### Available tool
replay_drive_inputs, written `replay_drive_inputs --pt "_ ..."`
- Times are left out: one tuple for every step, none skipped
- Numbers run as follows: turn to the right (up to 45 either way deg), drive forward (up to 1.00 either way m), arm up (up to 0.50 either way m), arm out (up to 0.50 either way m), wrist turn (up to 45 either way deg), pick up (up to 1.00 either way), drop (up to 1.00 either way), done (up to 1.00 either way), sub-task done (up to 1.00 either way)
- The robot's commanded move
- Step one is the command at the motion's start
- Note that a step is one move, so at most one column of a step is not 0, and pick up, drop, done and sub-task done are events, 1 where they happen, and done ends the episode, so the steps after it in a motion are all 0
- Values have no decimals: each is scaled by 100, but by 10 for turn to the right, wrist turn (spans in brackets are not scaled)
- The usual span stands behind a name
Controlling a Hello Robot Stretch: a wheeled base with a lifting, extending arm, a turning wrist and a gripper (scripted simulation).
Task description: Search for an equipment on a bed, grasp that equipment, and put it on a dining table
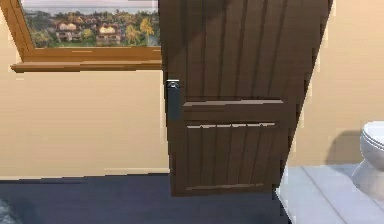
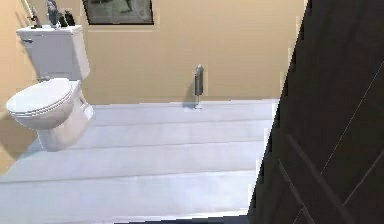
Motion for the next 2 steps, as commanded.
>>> replay_drive_inputs --pt "-450 0 0 0 0 0 0 0 0" --pt "-300 0 0 0 0 0 0 0 0"
